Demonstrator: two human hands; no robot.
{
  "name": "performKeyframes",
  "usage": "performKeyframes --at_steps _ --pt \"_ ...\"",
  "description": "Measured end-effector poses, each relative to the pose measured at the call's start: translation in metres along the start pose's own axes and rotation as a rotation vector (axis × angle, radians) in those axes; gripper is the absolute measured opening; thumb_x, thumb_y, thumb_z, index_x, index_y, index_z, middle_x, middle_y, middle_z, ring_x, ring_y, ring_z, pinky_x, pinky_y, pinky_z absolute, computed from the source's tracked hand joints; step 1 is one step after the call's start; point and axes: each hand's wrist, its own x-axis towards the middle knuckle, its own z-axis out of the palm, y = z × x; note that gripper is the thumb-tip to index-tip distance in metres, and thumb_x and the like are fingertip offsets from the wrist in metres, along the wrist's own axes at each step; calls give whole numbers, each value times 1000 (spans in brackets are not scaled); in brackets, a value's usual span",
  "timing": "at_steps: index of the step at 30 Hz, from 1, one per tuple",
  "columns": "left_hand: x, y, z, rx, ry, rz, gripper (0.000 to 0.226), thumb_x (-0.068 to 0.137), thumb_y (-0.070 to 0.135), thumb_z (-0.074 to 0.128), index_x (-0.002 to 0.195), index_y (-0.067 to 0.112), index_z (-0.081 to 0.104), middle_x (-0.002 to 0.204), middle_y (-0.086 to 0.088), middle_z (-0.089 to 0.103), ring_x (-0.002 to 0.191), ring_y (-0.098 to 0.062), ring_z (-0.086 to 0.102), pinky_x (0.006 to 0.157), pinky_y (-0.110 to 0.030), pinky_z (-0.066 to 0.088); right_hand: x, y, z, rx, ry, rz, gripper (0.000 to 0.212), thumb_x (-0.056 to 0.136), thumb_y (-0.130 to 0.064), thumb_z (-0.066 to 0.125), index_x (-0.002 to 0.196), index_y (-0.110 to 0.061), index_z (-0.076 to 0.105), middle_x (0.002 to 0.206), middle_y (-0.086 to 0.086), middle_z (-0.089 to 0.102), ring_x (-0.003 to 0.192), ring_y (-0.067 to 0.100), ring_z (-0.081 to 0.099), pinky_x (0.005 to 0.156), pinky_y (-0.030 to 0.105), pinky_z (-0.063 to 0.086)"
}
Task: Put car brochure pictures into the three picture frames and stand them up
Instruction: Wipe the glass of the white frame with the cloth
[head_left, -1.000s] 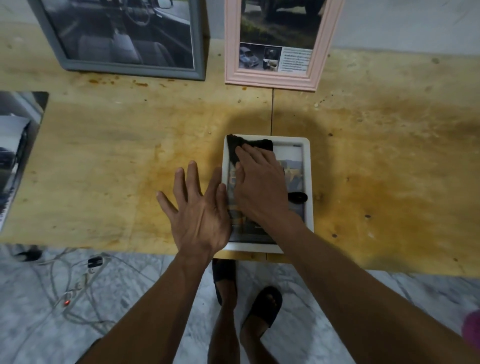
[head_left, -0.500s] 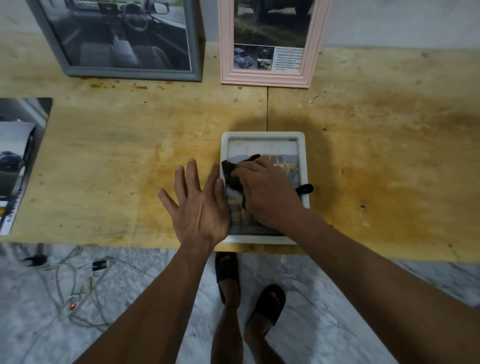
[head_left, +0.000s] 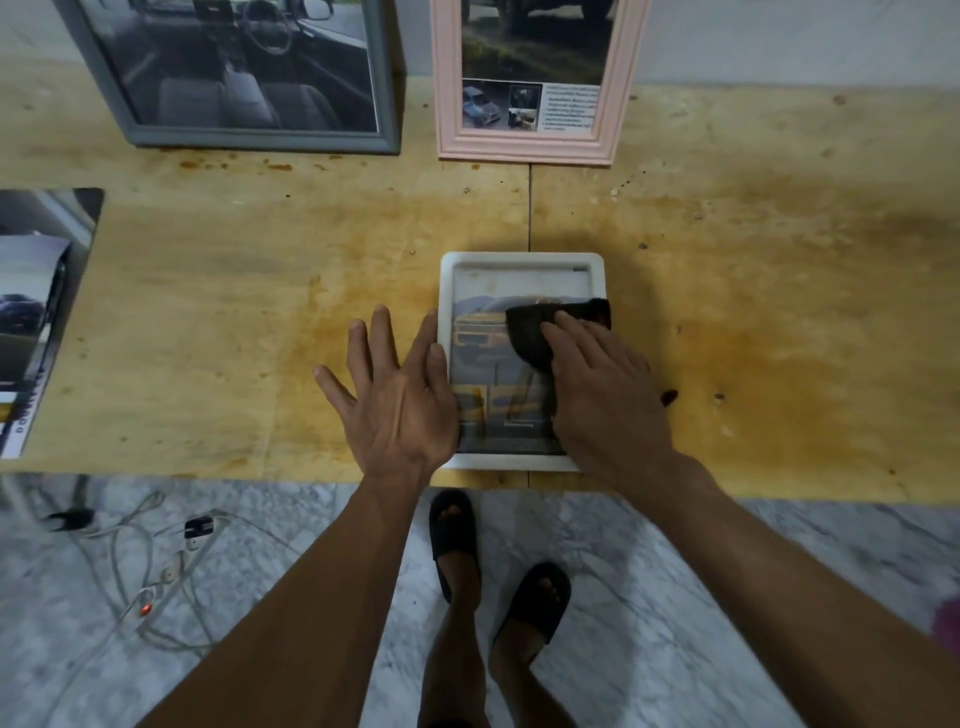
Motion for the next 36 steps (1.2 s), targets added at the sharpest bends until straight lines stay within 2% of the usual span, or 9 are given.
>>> performKeyframes --at_steps 4,8,15,18,20,24,27,32,36 --pt "1 0 1 4 -4 1 46 108 46 16 152 48 32 167 3 9 155 -21 -6 118 -65 -7 -9 -40 10 137 13 237 78 82 -35 7 152 -11 30 160 7 27 147 25 22 113 47 22" --pt "1 -1 1 5 -10 -2 46 108 47 15 151 49 32 168 4 7 155 -20 -8 118 -65 -8 -4 -57 9 228 -27 296 90 75 -43 -4 155 -12 19 163 4 15 150 22 9 115 43 19" --pt "2 -2 2 11 -14 5 46 108 48 16 151 49 31 168 4 6 155 -20 -9 117 -64 -9 -4 -68 10 313 -80 283 61 97 -27 27 156 -14 18 164 1 12 150 17 4 116 45 21" --pt "2 -3 1 -3 -24 15 46 108 49 16 151 49 32 168 4 6 155 -20 -9 116 -63 -10 -4 -70 12 321 -114 220 59 99 -18 40 155 -16 21 164 -1 13 150 17 5 115 46 21" --pt "3 -5 0 -15 -33 21 46 108 50 19 151 49 33 168 3 6 155 -21 -8 116 -64 -9 -4 -71 13 344 -118 151 57 96 -15 44 152 -16 30 162 0 22 149 19 12 114 48 25" --pt "6 -5 -6 -57 -81 14 44 107 50 22 149 52 35 168 3 6 154 -19 -8 117 -63 -9 -5 -65 16 365 -88 22 56 86 -19 38 140 -15 51 149 2 46 141 22 32 108 54 33" --pt "8 -6 -10 -79 -110 7 43 107 47 26 147 53 37 167 3 6 154 -18 -9 117 -62 -9 -9 -60 15 368 -89 -61 50 84 -16 39 129 -15 62 140 1 56 136 22 40 105 53 34" --pt "7 -5 -9 -59 -105 13 45 106 49 21 150 51 34 168 3 4 154 -19 -9 118 -63 -8 -7 -38 0 204 -191 -298 41 88 -8 52 124 -22 64 138 -10 57 137 14 35 102 37 23" --pt "4 -5 -5 -24 -77 42 49 106 53 13 152 50 28 168 2 4 154 -21 -9 117 -65 -8 -1 -17 -11 74 -189 -423 39 82 -3 60 116 -20 67 132 -5 62 132 19 43 99 42 31"
